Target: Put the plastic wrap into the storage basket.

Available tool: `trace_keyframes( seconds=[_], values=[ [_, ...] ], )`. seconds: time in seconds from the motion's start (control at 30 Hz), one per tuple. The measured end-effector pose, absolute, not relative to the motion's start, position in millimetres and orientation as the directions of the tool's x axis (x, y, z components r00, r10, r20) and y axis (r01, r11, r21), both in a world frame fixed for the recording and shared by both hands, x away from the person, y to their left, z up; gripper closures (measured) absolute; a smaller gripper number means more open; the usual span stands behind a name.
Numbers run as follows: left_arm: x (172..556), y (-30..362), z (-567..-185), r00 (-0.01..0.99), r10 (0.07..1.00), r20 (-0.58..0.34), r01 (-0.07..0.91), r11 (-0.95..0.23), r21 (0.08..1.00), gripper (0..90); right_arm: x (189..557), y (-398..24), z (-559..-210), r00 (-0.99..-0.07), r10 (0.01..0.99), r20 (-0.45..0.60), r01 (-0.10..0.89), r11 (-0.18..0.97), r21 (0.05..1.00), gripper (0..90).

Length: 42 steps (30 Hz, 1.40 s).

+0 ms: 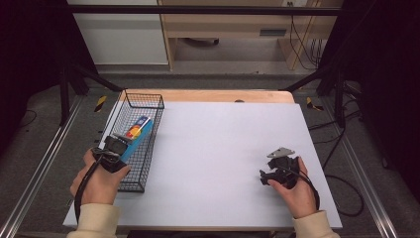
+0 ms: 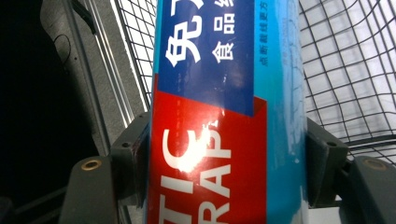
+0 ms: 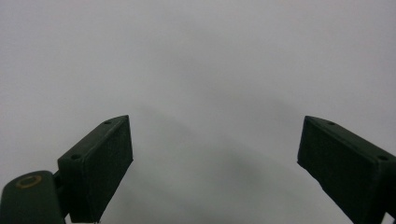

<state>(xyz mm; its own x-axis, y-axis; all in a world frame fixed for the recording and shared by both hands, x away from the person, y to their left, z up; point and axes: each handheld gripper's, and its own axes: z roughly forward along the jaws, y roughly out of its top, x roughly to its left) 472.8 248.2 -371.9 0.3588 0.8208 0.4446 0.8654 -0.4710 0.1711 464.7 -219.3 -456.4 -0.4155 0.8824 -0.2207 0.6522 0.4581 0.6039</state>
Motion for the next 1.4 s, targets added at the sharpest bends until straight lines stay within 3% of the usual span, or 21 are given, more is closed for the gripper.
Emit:
trace_keyframes(
  seconds=[0.53,1.4],
  values=[
    [481.8,247.4,-378.2,0.411,0.803,0.432,0.868,-0.489,0.084,31.7,464.8,-217.9,-457.8,-0.429,0.876,-0.221,0.652,0.469,0.596,10.6],
    [480.8,245.6,-380.7,0.414,0.792,0.448,0.863,-0.498,0.083,31.0,463.8,-217.7,-458.5,-0.435,0.872,-0.223,0.65,0.476,0.592,10.5]
  ],
)
